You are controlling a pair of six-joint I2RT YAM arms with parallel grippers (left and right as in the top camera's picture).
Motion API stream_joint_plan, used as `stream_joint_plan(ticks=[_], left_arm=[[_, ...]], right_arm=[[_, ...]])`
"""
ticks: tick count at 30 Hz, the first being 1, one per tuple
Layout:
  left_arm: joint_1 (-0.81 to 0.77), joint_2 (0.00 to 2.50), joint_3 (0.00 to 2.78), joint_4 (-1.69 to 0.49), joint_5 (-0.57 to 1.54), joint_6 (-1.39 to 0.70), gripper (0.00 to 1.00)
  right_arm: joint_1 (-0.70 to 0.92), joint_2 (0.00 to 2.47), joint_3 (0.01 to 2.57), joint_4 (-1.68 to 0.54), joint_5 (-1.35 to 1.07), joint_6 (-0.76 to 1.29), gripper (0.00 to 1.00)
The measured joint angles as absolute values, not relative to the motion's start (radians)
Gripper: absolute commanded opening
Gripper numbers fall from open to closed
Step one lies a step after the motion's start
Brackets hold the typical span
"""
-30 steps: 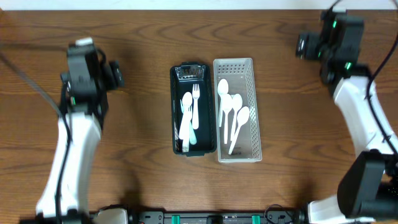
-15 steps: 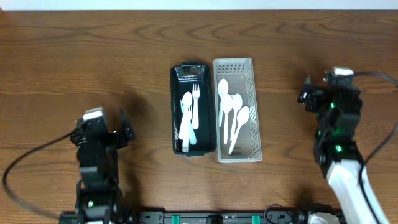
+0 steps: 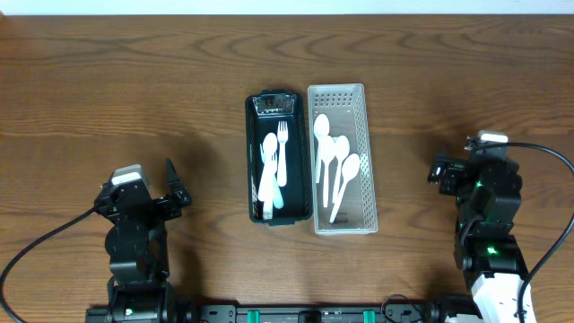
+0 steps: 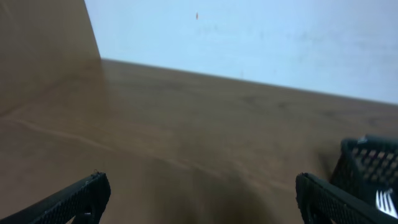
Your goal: Pack container
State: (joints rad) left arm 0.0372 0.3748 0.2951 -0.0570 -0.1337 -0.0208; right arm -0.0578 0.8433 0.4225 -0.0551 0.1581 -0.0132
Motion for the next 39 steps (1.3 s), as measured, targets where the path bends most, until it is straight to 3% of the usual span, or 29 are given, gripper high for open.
stream_joint_plan(ticks=[12,25,29,39], left_arm=[[0.037,0.374,0.295,-0.353,-0.134,-0.021,0.98],[0.037,0.375,0.295,-0.578,-0.134,-0.021,0.98],[0.037,0.375,0.295,-0.593,-0.134,-0.021,0.98],[0.037,0.375,0.295,-0.596,-0.134,-0.021,0.98]], right_arm=[[-0.058,0.844,0.418,-0.363,0.158,-0.013,0.99],[0.026,0.332,0.414,-0.702,0.150,-0.012,0.99],[0.044,0.158,0.390,-0.590,0.109,-0.012,0.99],[0.053,0.015,0.048,0.070,0.046,-0.012,0.99]])
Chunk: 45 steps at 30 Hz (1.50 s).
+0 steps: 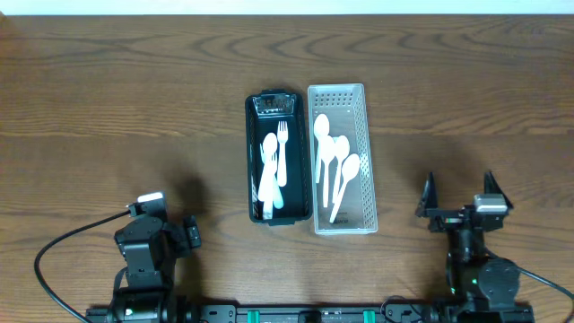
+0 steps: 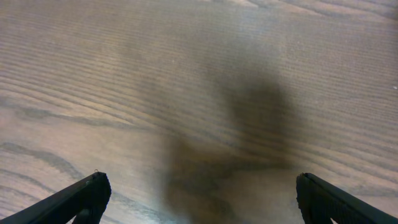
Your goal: Pack container
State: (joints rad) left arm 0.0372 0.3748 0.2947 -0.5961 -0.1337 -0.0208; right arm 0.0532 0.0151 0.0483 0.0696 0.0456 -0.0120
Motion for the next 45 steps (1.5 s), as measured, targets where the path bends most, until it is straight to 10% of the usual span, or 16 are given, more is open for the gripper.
stream_joint_plan(ticks=[45], left_arm=[[0.037,0.217,0.295,-0.626,-0.115,-0.022,0.98]], right_arm=[[0.056,0.012,0.007,-0.069,0.006,-0.028,0.99]])
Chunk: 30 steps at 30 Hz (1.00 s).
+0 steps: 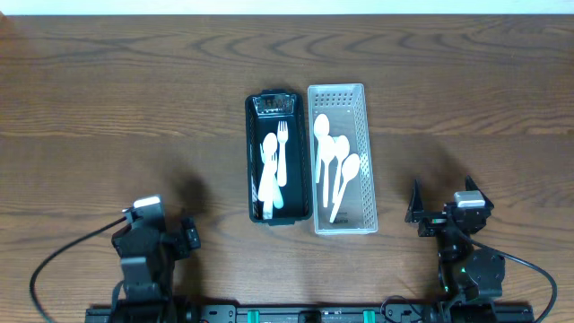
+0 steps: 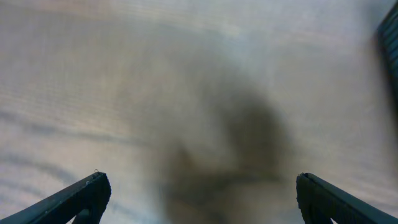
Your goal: Pack container
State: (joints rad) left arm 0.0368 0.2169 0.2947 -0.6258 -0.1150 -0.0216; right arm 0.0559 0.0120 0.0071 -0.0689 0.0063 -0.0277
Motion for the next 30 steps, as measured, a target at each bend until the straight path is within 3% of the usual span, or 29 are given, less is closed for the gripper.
stream_joint_plan(ticks=[4,13,30], left_arm=[[0.037,0.099,0.293,-0.544,-0.092,-0.021,0.98],[0.037,0.036,0.097,0.052,-0.077,-0.022,0.98],[0.004,0.011,0.025,-0.034,-0.016,-0.025,0.98]], right_arm=[[0.056,0.012,0.007,-0.069,0.006,-0.028,0.99],[0.056,0.012,0.007,-0.070,0.006,-0.028,0.99],[0.056,0.012,0.007,-0.069,0.001,-0.030,0.99]])
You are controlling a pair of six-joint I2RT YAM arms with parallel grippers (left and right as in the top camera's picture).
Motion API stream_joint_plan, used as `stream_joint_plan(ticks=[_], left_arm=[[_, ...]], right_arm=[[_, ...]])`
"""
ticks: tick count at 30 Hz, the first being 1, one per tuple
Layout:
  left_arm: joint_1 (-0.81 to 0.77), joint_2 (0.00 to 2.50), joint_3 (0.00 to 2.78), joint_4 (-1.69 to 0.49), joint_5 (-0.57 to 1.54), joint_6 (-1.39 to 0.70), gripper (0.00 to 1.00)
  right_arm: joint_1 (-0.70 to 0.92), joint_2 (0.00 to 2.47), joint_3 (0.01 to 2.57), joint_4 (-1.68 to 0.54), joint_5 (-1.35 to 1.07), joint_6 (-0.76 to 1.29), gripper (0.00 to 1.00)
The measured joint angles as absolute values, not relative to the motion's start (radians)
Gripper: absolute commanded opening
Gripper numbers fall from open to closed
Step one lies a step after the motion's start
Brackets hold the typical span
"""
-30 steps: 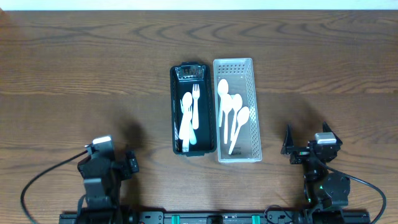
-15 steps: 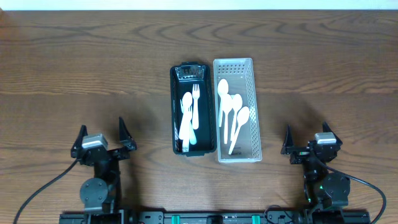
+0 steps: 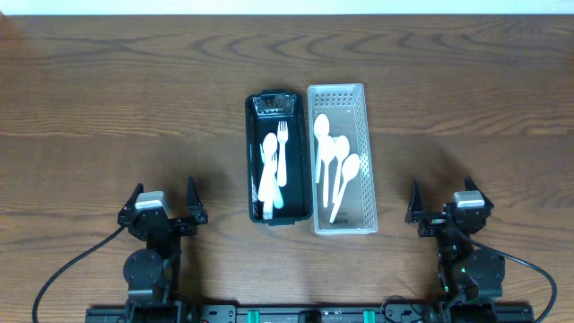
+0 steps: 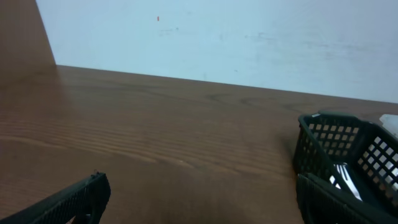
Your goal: Pack container
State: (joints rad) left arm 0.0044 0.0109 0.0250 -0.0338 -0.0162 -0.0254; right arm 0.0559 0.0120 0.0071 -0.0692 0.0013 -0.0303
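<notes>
A black mesh basket stands at the table's middle with white plastic forks and a spoon lying in it. Beside it on the right is a white perforated basket holding several white spoons. My left gripper rests low at the front left, open and empty, well left of the black basket. My right gripper is at the front right, open, nothing between its fingers, right of the white basket.
The wooden table stretches bare around both baskets. A pale wall rises behind the far table edge in the left wrist view. Black arm bases and cables sit along the front edge.
My left gripper has tipped up from facing the table to looking level across it, its fingers now spread toward the far side. The right arm and both baskets are unchanged.
Both arms stood raised beside the baskets with grippers open. Then both were drawn back toward the front edge, the left wrist facing down at the wood. The right arm settled low, and now the left looks level across the table. The cutlery never moved.
</notes>
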Motion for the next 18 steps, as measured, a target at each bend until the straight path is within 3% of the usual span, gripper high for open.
stream_joint_plan(ticks=[18], left_arm=[[0.004,0.011,0.026,-0.036,-0.006,-0.025,0.98]], right_arm=[[0.056,0.012,0.007,-0.069,-0.001,-0.031,0.99]])
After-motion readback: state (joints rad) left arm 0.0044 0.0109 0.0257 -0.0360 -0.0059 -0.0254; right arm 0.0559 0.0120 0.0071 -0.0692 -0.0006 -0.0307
